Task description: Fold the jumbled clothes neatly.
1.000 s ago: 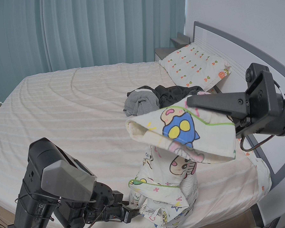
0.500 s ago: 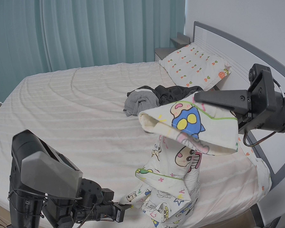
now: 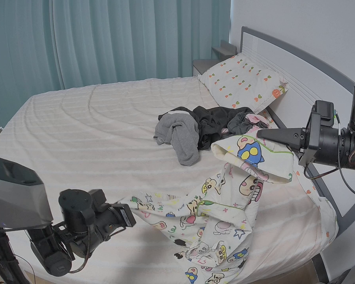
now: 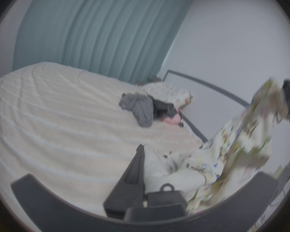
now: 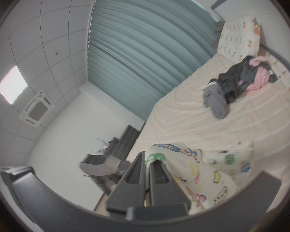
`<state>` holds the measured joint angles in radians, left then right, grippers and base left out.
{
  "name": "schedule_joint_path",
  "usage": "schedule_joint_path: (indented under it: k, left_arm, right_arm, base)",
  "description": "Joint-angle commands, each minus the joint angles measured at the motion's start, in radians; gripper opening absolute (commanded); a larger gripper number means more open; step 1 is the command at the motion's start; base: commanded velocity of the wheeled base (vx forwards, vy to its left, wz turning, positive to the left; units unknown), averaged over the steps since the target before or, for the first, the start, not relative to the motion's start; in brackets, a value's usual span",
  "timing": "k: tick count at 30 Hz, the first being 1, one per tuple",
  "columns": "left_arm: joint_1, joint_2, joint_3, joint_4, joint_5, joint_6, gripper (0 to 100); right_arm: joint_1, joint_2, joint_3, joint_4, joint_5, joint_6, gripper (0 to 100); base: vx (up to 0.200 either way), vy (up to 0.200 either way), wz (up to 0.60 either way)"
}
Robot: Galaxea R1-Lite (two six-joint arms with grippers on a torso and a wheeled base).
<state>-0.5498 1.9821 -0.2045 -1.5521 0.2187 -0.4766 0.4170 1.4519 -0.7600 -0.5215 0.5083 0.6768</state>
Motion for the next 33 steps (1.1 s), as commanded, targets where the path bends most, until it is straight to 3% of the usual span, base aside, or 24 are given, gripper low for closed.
schedule_joint_path:
  k: [1,2,3,4,7,10,11,17,26,30,33]
  left_arm:
    - [0.005,-0.235,-0.07,-0.019,0.099,-0.005,0]
    - [0.005,-0.235,-0.07,-0.019,0.099,-0.005,0]
    - [0.007,-0.302,-0.095,-0.019,0.108,0.016,0]
    - [0.007,-0.302,-0.095,-0.019,0.108,0.016,0]
    - [0.005,-0.394,-0.127,-0.019,0.111,0.087,0]
    - [0.005,-0.408,-0.145,-0.019,0.117,0.139,0]
    - [0.005,-0.424,-0.165,-0.019,0.136,0.182,0]
    - [0.007,-0.505,-0.225,-0.019,0.186,0.197,0]
    - [-0.004,-0.523,-0.139,-0.019,0.211,0.187,0]
    - [-0.03,-0.516,-0.056,-0.019,0.211,0.158,0]
    - [-0.042,-0.514,-0.03,-0.019,0.211,0.11,0]
  right_arm:
    - [-0.052,0.1,0.031,-0.022,-0.134,-0.141,0]
    - [-0.052,0.1,0.031,-0.022,-0.134,-0.141,0]
    - [-0.043,0.125,0.028,-0.077,-0.202,-0.174,0]
    - [-0.043,0.125,0.028,-0.077,-0.202,-0.174,0]
    - [-0.017,0.174,0.019,-0.279,-0.343,-0.186,0]
    - [-0.011,0.194,0.016,-0.393,-0.389,-0.2,0]
    - [0.002,0.209,0.013,-0.5,-0.412,-0.223,0]
    - [0.039,0.185,-0.012,-0.658,-0.424,-0.269,0]
    - [0.101,0.14,0.168,-0.658,-0.421,-0.267,0]
    - [0.138,0.127,0.266,-0.663,-0.43,-0.223,0]
    - [0.174,0.102,0.301,-0.678,-0.475,-0.164,0]
  base:
    - [0.0,0.0,0.0]
    - [0.0,0.0,0.0]
    - [0.0,0.0,0.0]
    - [0.0,0.0,0.0]
    - [0.0,0.0,0.0]
    - [0.0,0.0,0.0]
    - [0.0,0.0,0.0]
    - [0.0,0.0,0.0]
    - [0.0,0.0,0.0]
    - [0.0,0.0,0.0]
    - [0.0,0.0,0.0]
